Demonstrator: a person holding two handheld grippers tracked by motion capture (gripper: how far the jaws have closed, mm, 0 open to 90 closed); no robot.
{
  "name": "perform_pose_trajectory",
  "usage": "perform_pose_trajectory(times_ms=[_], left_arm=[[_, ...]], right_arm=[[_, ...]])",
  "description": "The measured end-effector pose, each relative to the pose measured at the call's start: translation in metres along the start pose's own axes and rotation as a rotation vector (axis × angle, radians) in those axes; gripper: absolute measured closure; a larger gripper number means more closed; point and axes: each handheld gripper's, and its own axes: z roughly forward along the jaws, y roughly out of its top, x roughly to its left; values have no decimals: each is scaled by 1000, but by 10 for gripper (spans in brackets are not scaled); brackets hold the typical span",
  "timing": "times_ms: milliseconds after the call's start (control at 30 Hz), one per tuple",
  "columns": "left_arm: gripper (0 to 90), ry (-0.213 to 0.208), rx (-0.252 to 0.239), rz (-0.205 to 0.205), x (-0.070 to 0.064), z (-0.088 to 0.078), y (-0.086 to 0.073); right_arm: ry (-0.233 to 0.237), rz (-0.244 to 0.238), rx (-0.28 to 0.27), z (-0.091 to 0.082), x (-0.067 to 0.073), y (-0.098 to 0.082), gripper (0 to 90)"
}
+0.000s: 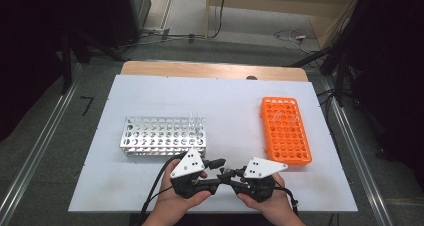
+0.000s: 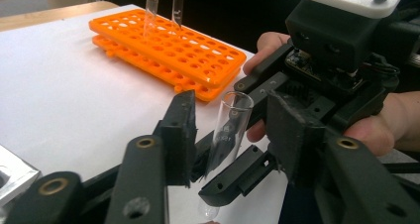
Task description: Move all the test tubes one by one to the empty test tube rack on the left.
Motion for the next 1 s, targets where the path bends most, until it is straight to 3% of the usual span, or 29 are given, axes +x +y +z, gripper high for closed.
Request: perform_pose_trajectory(times_ms=[333, 1000], left_arm=[[714, -1, 19, 15, -2, 4, -1], [754, 12, 26, 35, -2, 3, -1]], right_arm=[[14, -8, 2, 1, 2, 0, 734], [39, 1, 1, 1, 1, 0, 733]])
